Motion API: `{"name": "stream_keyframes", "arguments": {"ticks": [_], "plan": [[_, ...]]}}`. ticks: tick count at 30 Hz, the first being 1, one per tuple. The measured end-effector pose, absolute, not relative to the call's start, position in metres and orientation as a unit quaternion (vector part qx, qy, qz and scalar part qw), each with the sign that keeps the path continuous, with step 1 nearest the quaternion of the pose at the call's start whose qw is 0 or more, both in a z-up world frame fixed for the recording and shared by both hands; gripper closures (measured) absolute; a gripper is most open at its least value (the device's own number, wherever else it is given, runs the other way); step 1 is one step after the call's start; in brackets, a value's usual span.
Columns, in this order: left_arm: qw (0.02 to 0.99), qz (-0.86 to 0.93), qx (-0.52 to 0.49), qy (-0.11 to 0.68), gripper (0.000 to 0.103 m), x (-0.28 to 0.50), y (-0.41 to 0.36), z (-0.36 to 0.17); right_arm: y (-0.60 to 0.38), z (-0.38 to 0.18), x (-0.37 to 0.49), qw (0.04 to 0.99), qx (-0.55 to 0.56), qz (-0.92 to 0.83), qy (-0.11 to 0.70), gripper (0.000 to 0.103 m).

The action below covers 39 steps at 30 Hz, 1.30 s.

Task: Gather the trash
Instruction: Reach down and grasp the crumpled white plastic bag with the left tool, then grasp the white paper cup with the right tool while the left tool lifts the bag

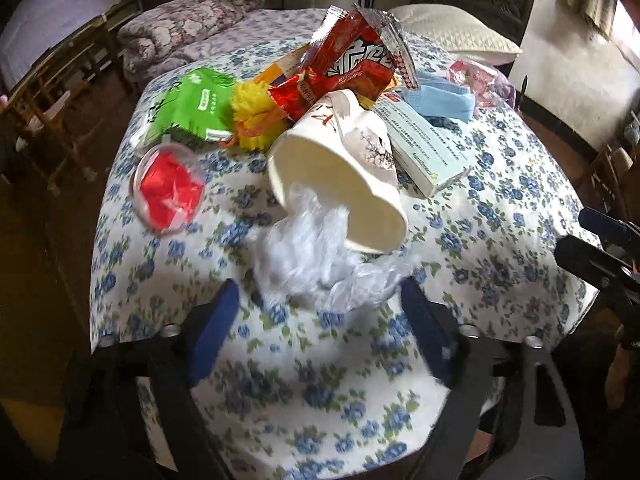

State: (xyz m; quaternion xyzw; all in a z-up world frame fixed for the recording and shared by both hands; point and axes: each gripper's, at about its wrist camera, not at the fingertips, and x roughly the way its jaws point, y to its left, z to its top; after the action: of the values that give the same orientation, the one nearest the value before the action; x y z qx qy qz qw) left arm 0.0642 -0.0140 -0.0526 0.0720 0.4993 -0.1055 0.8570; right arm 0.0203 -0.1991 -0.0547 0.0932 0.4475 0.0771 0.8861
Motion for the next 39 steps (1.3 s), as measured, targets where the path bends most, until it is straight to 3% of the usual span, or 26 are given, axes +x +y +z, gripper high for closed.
{"name": "stream_keyframes", "arguments": {"ticks": [2,4,6,14,20,32,37,39], "plan": [[0.853,-0.114,0.070,0.504,0.041,0.071,-0.014,-0.054,-0.199,-0.055,0.021,0.885,0.095,0.077,0.449,0.006],[0.851,-0.128,0.068,0.505,0.067,0.073,-0.016,-0.055,-0.199,-0.056,0.022,0.885,0.094,0.076,0.450,0.006],[0.852,-0.145,0.067,0.499,0.075,0.068,-0.018,-0.053,-0.199,-0.057,0.022,0.885,0.093,0.074,0.451,0.006],[0.891,-0.174,-0.004,0.420,0.076,0.025,0.011,-0.010,-0.197,-0.059,0.022,0.886,0.085,0.061,0.452,0.006],[0.892,-0.158,-0.095,0.413,0.076,0.024,0.051,-0.004,-0.177,-0.059,0.021,0.890,0.040,0.073,0.448,0.006],[0.883,-0.134,-0.139,0.428,0.076,0.028,0.078,-0.012,-0.073,-0.051,0.050,0.897,-0.143,0.110,0.404,0.006],[0.878,-0.134,-0.142,0.437,0.076,0.032,0.078,-0.016,-0.054,-0.055,0.072,0.894,-0.161,0.101,0.405,0.021],[0.877,-0.133,-0.138,0.440,0.076,0.034,0.076,-0.017,-0.049,-0.056,0.078,0.895,-0.167,0.096,0.402,0.031]]}}
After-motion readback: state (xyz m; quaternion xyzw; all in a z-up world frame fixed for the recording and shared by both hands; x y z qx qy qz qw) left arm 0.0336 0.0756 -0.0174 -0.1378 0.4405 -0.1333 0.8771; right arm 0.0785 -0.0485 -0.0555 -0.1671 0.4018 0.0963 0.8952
